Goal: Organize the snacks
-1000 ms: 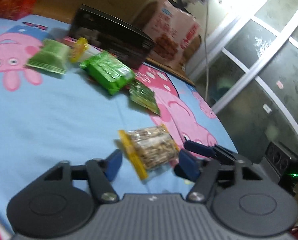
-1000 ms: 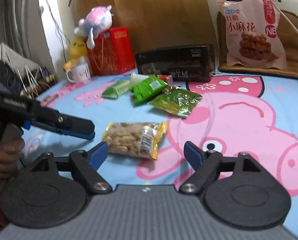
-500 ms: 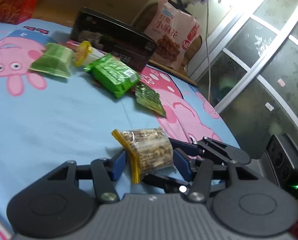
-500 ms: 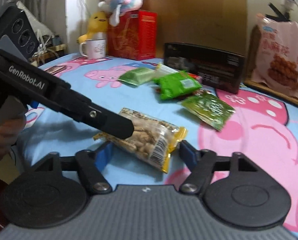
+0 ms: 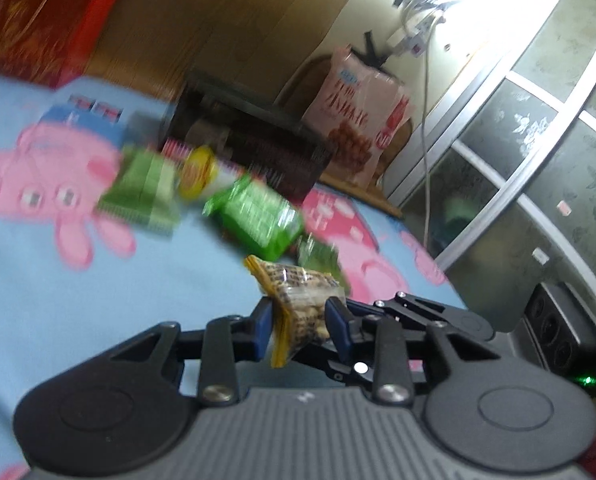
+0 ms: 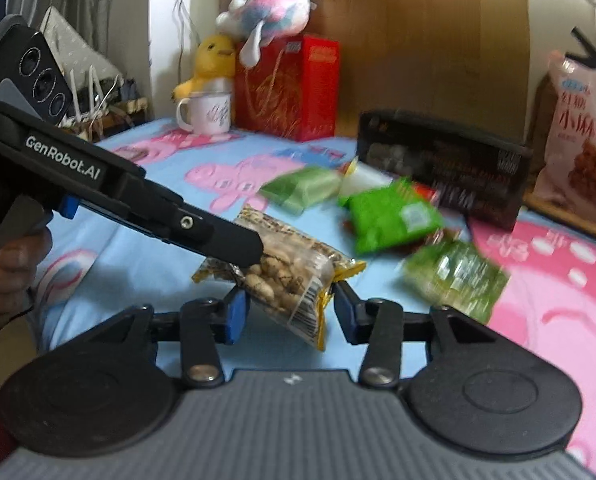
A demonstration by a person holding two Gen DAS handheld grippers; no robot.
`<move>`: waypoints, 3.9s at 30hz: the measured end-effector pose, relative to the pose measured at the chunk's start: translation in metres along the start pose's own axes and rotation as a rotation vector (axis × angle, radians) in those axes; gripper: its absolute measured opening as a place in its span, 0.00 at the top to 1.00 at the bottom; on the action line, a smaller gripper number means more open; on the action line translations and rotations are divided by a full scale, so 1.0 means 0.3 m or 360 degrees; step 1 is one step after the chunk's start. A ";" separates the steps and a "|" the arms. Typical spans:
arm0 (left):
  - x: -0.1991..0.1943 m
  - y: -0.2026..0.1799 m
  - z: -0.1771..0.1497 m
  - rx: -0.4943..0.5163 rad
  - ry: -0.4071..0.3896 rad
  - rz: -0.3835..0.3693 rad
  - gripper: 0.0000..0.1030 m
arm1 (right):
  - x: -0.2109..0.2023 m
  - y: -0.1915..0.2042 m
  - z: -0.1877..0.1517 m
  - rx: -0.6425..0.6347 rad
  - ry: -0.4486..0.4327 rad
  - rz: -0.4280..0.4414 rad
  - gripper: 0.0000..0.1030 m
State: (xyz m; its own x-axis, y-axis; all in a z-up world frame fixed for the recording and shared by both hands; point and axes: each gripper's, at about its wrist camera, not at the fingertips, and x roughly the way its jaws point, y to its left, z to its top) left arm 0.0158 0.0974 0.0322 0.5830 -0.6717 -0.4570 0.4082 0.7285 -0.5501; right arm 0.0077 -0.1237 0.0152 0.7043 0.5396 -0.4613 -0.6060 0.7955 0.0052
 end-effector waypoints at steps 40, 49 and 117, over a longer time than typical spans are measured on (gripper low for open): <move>0.259 0.294 0.462 -0.0115 -0.0106 0.0423 0.62 | 0.205 -0.459 0.176 0.0451 -0.0042 0.0029 0.63; 0.396 0.308 0.426 -0.0168 0.0131 0.0377 0.71 | 0.345 -0.480 0.156 0.0685 0.0195 0.0157 0.65; -0.103 -0.011 -0.191 -0.0114 0.0062 0.0237 0.40 | -0.218 -0.004 -0.192 0.0410 0.0034 0.0021 0.28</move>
State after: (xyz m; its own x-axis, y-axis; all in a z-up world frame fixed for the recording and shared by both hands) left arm -0.0438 0.1081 0.0081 0.6053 -0.5626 -0.5631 0.2675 0.8100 -0.5219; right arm -0.0589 -0.1757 -0.0059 0.6871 0.5467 -0.4786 -0.4991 0.8338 0.2360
